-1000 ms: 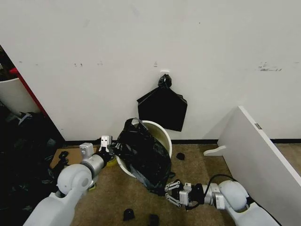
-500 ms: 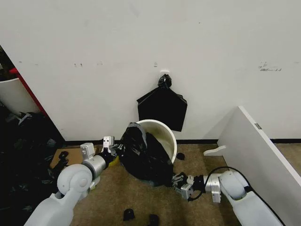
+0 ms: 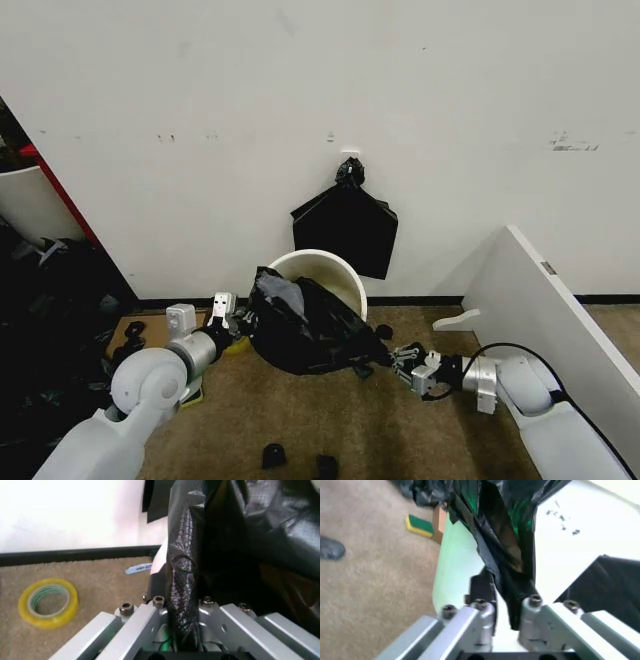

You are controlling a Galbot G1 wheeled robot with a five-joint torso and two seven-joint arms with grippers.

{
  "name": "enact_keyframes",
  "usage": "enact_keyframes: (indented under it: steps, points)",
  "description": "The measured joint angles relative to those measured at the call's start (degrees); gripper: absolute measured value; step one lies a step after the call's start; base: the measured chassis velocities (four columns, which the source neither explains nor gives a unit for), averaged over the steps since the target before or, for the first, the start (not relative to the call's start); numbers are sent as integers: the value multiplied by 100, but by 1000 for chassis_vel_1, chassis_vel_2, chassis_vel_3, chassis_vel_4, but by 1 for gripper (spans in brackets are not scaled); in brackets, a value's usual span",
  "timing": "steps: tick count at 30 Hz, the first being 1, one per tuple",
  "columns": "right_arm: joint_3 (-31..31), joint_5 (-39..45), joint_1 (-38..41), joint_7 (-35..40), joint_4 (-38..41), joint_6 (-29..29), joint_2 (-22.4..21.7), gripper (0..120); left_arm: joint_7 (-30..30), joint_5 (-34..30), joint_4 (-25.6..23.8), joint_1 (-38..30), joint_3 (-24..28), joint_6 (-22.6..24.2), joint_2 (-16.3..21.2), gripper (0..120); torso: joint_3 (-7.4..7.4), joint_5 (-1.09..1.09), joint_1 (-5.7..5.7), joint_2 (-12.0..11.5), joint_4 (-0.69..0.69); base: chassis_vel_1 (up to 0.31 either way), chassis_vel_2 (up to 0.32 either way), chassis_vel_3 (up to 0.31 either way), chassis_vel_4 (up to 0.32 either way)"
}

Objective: Place the garbage bag over the trash bin.

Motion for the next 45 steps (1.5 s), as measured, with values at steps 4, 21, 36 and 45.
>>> enact_keyframes:
  steps: [4,21,36,45]
  points:
    - [-186,914,-292,-248,-145,-13,-141,24,2,38,52,-20,41,-77,-52,1,0,1,0,0,-1,0,0,0,0]
    - [-187,3203,-521,-680,554,-1145,-439,87,41,589,224,-32,178,-617,-288,1,0,0,0,0,-4,0,0,0,0]
    - [-3025,951,-567,4682,2395,-3383,-67,95,318,1345,443,-75,398,-1498,-636,1,0,-2,0,0,-1,0,0,0,0]
    - [-3316,-250,-227,5421,1939,-3722,273,60,323,1350,443,-47,399,-1540,-612,1,1,-1,0,-1,-1,0,0,0,0]
